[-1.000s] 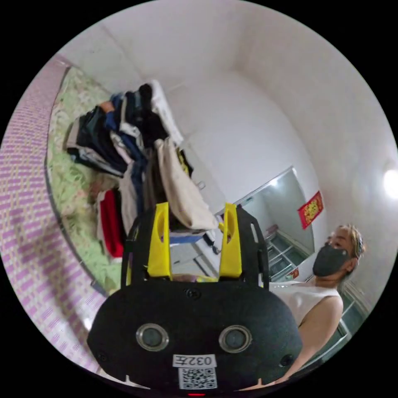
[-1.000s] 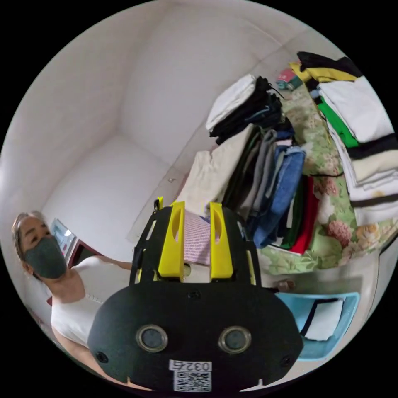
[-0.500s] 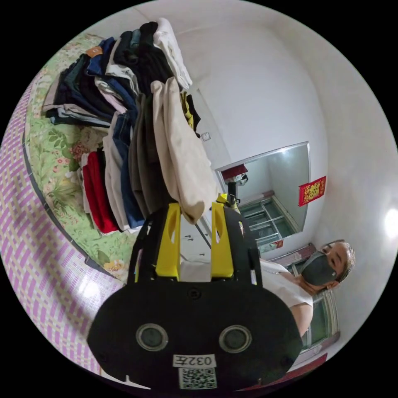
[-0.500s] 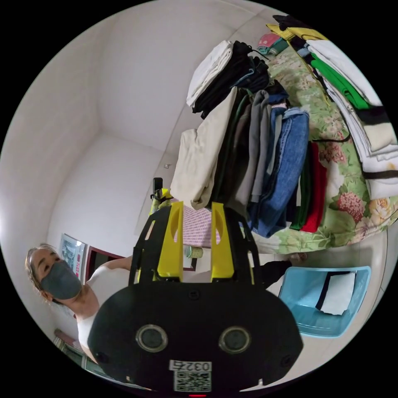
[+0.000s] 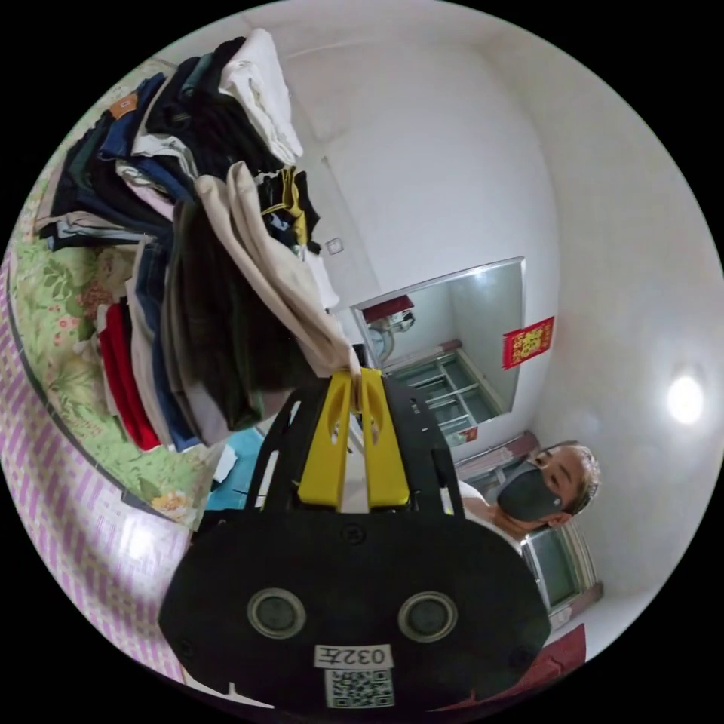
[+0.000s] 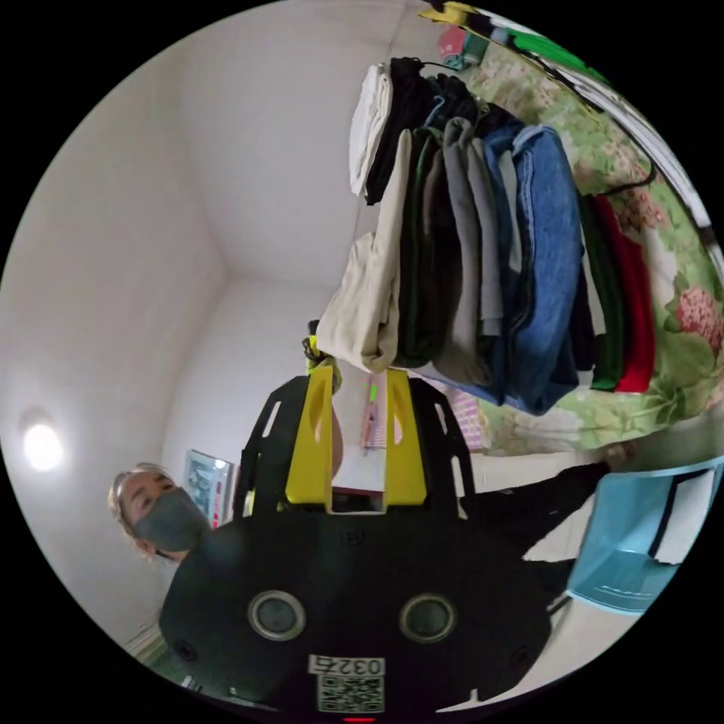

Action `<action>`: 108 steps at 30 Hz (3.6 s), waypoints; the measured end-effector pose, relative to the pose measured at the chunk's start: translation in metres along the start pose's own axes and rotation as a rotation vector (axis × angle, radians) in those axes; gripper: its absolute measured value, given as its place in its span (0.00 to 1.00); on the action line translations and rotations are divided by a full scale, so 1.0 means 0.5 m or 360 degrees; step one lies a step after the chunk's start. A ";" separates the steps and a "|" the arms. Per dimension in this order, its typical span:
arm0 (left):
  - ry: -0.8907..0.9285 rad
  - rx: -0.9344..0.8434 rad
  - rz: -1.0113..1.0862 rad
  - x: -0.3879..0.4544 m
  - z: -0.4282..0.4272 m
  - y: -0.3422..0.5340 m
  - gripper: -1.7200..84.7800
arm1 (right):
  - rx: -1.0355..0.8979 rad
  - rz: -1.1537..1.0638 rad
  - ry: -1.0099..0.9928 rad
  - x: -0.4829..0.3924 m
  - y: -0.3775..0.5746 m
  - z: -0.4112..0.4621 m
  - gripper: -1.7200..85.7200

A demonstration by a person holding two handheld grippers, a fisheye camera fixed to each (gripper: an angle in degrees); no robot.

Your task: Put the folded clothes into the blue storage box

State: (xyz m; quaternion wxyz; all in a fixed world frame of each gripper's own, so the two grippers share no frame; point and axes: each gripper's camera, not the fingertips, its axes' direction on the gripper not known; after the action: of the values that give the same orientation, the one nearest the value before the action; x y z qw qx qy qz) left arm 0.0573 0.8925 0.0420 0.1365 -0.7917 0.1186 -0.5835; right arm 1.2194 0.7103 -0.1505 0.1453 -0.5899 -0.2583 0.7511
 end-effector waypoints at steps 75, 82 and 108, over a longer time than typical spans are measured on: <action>0.0924 -0.1441 0.0325 -0.153 0.934 -0.058 0.01 | 0.1224 -0.0075 0.0304 -0.107 0.928 -0.763 0.06; 0.0651 -0.1730 -0.0138 -0.489 1.140 0.055 0.01 | 0.1496 0.0476 0.0216 0.184 1.072 -0.763 0.06; -0.0738 -0.2210 0.0137 -1.450 1.559 0.334 0.05 | 0.1628 0.1266 0.0773 1.069 1.024 -0.824 0.11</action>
State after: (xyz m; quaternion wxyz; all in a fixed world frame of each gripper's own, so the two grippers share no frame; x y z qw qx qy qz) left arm 0.5871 1.0487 -0.8830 -0.3522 -0.7936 0.4601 -0.1855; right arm 1.5196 0.6570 -0.9409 0.1724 -0.6486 0.4042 0.6215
